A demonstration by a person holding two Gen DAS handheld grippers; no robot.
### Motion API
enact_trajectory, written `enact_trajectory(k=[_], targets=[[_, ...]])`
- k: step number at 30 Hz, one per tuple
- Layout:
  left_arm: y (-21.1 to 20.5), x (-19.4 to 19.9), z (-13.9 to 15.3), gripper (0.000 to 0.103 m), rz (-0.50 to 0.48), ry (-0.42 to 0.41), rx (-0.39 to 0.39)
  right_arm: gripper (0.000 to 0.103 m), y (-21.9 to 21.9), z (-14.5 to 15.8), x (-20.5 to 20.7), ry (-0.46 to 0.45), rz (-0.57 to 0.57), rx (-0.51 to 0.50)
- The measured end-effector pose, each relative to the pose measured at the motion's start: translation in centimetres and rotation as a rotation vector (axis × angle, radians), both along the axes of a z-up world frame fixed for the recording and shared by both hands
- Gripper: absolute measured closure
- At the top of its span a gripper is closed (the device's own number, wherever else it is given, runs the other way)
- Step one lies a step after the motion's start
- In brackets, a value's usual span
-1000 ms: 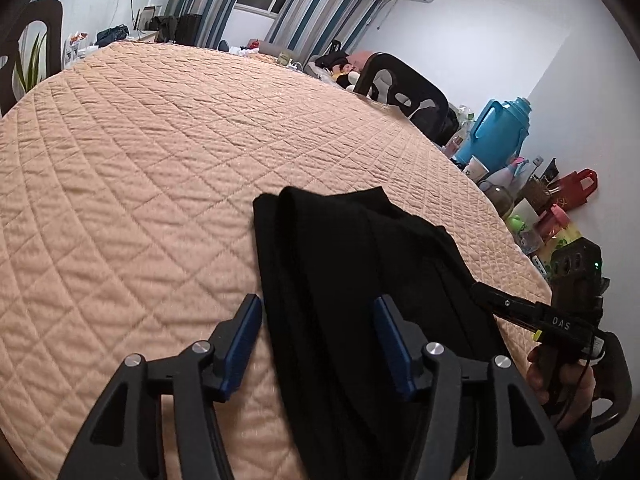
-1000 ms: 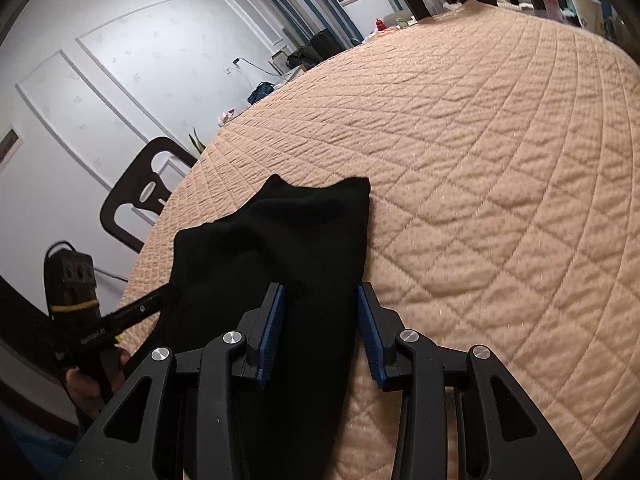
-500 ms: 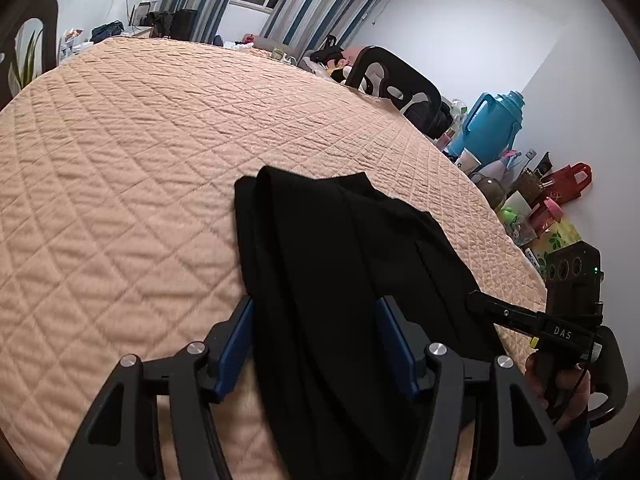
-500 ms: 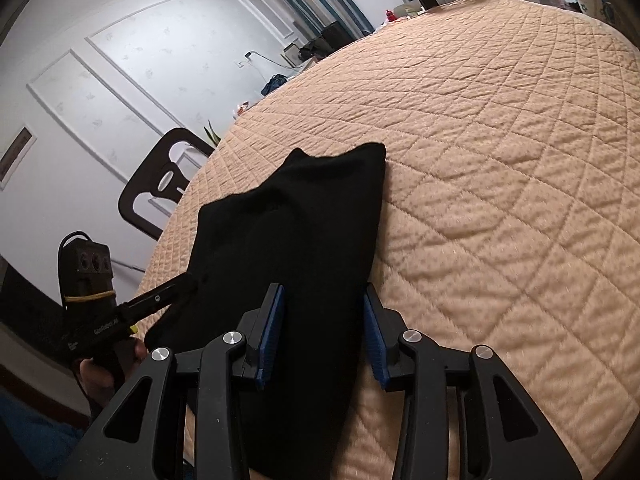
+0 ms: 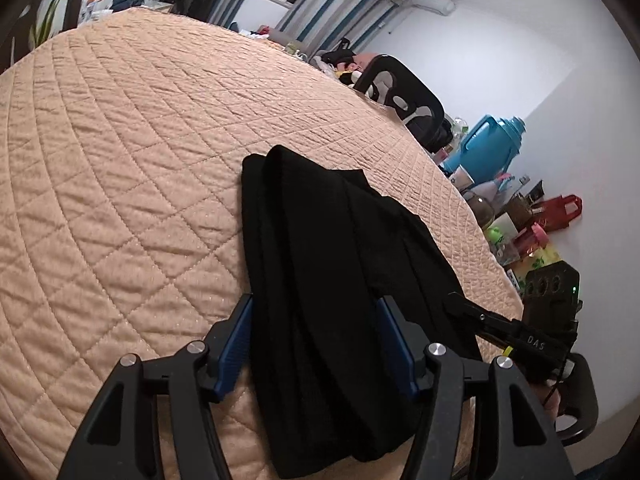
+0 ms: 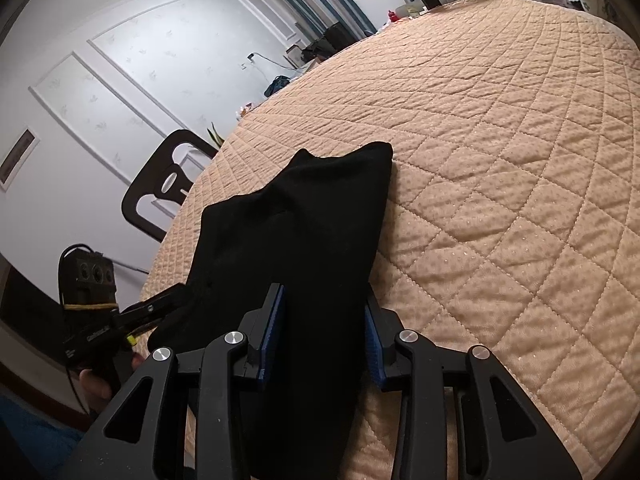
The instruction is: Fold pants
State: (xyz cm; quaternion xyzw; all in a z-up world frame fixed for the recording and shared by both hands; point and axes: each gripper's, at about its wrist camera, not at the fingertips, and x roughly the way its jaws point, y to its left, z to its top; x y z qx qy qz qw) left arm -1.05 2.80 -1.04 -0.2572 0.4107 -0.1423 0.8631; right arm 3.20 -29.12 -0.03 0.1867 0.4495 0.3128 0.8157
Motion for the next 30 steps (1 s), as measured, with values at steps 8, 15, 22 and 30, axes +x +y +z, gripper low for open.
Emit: enact_trajectory(k=[8,15,22,30], targets=[[-1.4,1.2,0.5,0.054,0.004,0.003,0.148,0.078,0.9,0.3,0.7,-0.021,-0.016,-0.023],[-1.8,0.8,1.4,0.069,-0.015,-0.028,0.184,0.085,1.6,1.2,0.2,-0.055,-0.023,-0.075],[-2.6,0.6,3.0,0.077,-0.045,-0.074,0.23,0.087,2.3,3.0,-0.4,-0.112,-0.013,-0.088],[-2.9,1.0,3.9,0.079,-0.062,-0.087,0.235,0.088,2.8,4.6,-0.4,-0.144,0.013,-0.068]])
